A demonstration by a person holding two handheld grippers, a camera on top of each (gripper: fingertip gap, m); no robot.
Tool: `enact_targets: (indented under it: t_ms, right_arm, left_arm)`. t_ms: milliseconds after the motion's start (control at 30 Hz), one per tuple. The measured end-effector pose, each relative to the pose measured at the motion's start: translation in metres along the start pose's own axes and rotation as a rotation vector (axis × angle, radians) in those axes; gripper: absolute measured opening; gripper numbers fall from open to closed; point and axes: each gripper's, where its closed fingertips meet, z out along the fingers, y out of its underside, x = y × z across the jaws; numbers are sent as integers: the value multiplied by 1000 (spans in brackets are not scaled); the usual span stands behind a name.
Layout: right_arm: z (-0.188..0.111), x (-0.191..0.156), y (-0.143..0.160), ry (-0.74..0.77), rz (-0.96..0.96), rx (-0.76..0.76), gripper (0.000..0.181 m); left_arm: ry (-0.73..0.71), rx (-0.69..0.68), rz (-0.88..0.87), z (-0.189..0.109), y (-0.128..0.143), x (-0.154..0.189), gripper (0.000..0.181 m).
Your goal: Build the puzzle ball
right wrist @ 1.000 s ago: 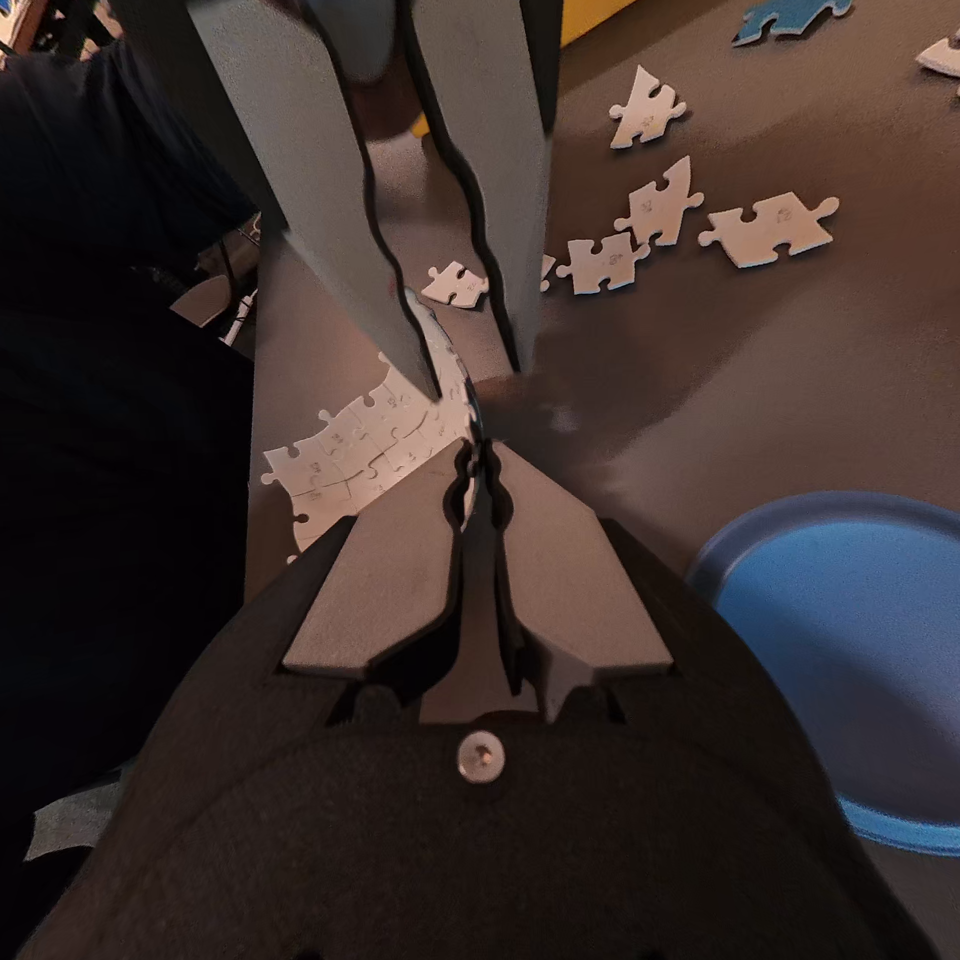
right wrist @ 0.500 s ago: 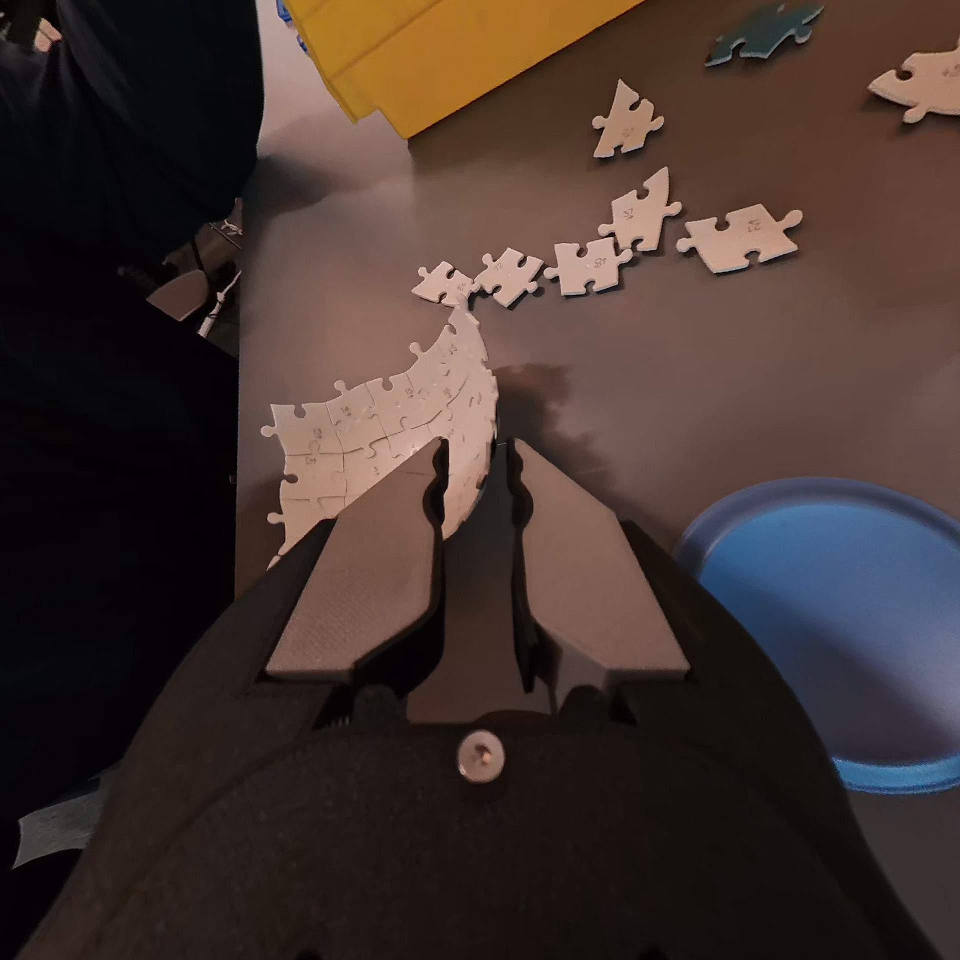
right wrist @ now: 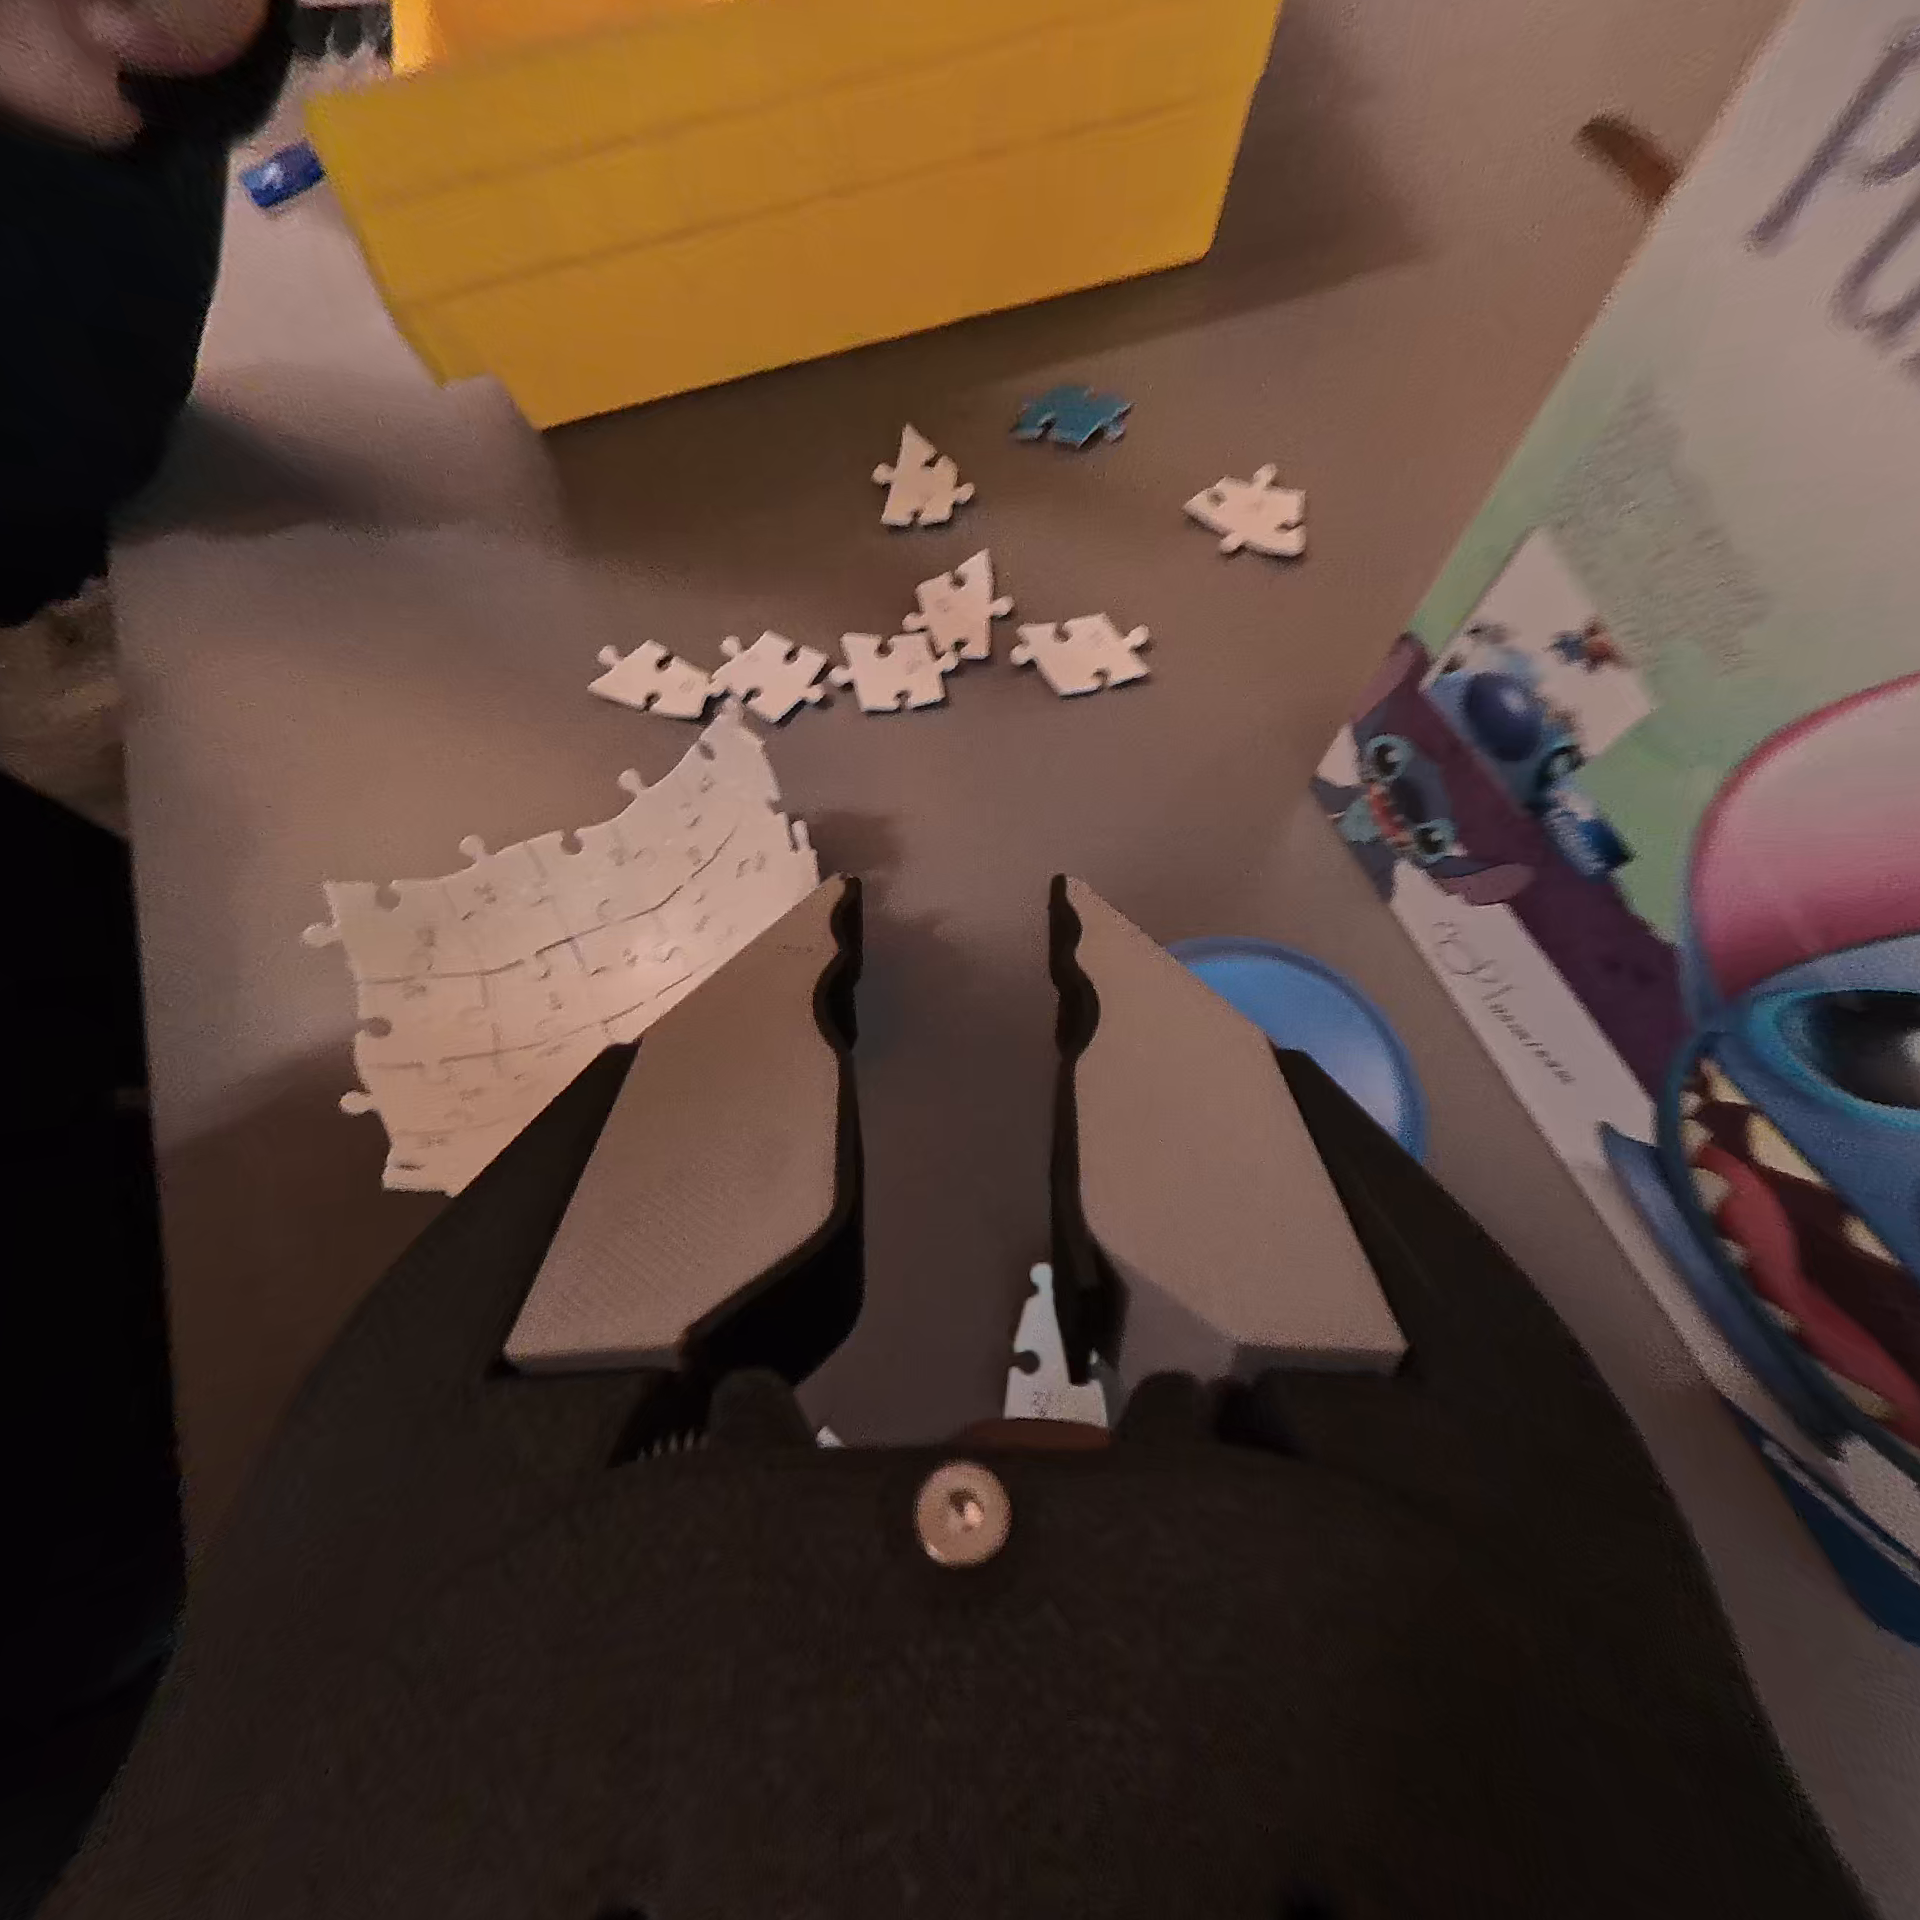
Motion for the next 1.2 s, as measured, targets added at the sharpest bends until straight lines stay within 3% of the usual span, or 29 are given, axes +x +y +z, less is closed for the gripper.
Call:
enact_targets:
  t_ms: [233, 433, 633, 767, 1000, 1200]
  right_arm:
    - [-16, 23, -24, 148, -8, 160, 34]
    - [8, 24, -10, 97, 23, 97, 37]
    - [39, 14, -23, 70, -41, 8, 38]
    - [66, 16, -33, 67, -103, -99, 38]
    - [111, 34, -31, 117, -223, -283, 39]
    - [124, 46, -18, 104, -246, -374, 40]
  left_arm:
    - [13, -37, 73, 14, 30, 24, 52]
    - [-158, -235, 277, 28, 68, 16, 49]
    - [-124, -355, 105, 32, 96, 9, 47]
    - [31, -412, -94, 34, 115, 27, 48]
    - [-1, -443, -83, 36, 128, 21, 48]
    - [32, -460, -100, 36, 132, 27, 49]
